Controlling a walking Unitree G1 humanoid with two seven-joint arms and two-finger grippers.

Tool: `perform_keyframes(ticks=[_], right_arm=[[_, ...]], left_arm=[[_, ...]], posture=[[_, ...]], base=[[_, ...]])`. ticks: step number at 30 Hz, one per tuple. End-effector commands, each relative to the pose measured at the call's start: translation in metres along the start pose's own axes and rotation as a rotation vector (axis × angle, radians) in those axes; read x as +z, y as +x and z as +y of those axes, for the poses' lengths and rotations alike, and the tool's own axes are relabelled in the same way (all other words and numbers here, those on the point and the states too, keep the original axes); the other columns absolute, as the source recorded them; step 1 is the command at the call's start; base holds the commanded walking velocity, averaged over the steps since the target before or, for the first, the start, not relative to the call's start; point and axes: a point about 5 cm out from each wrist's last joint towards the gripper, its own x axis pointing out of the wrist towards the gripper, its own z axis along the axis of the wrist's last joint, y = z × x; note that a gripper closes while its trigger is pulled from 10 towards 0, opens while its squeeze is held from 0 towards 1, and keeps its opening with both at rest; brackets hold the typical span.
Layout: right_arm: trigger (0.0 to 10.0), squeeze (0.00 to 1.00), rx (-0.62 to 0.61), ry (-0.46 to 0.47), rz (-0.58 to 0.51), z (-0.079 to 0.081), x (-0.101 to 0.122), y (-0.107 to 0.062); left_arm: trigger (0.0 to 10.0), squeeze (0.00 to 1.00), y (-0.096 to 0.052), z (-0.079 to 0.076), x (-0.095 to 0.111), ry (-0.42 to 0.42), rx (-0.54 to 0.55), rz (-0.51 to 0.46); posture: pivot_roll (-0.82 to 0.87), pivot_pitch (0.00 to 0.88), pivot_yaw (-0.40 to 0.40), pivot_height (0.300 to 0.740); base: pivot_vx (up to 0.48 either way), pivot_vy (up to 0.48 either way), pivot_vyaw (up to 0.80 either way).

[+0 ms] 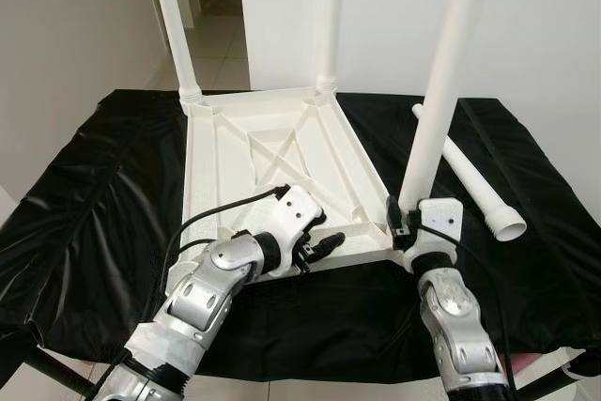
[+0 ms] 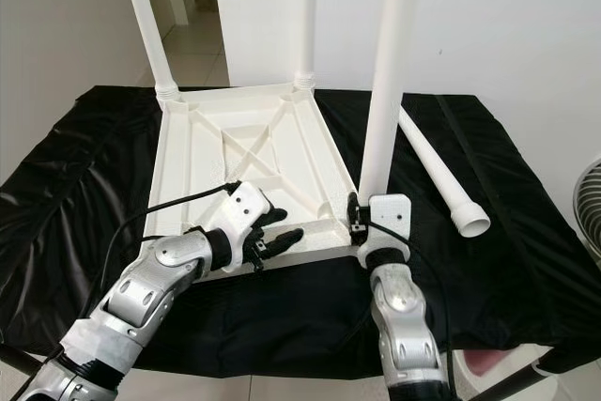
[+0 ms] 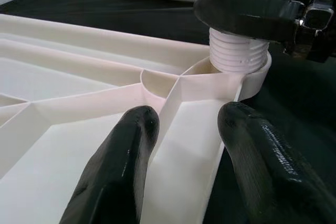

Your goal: Building children table

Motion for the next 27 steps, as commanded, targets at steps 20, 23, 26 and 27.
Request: perform_keyframes(ticks=[20, 23, 26, 27], right_arm=[[10.0, 0.0, 0.104, -0.034, 0.07, -0.004, -0.019, 0.002], [10.0, 0.0, 0.147, -0.045, 0.064, 0.0, -0.018, 0.003], [10.0, 0.0, 0.188, -0.069, 0.053, 0.004, -0.018, -0.002], [10.0, 0.0, 0.195, -0.078, 0.053, 0.005, -0.018, -0.004]], left_arm=[[10.0, 0.0, -0.004, 0.002, 0.009, 0.015, 0.039, -0.04], [10.0, 0.0, -0.004, 0.001, 0.009, 0.016, 0.038, -0.04], [10.0, 0.0, -0.005, 0.001, 0.01, 0.016, 0.04, -0.041], [10.0, 0.0, -0.005, 0.001, 0.01, 0.016, 0.042, -0.042]], posture=[[-0.03, 0.024, 0.046, 0.74], [-0.02, 0.022, 0.04, 0.74], [-0.02, 0.022, 0.032, 0.74], [-0.02, 0.022, 0.032, 0.74]], base=[[0.0, 0.0, 0.0], [0.0, 0.0, 0.0], [0.0, 0.0, 0.0], [0.0, 0.0, 0.0]])
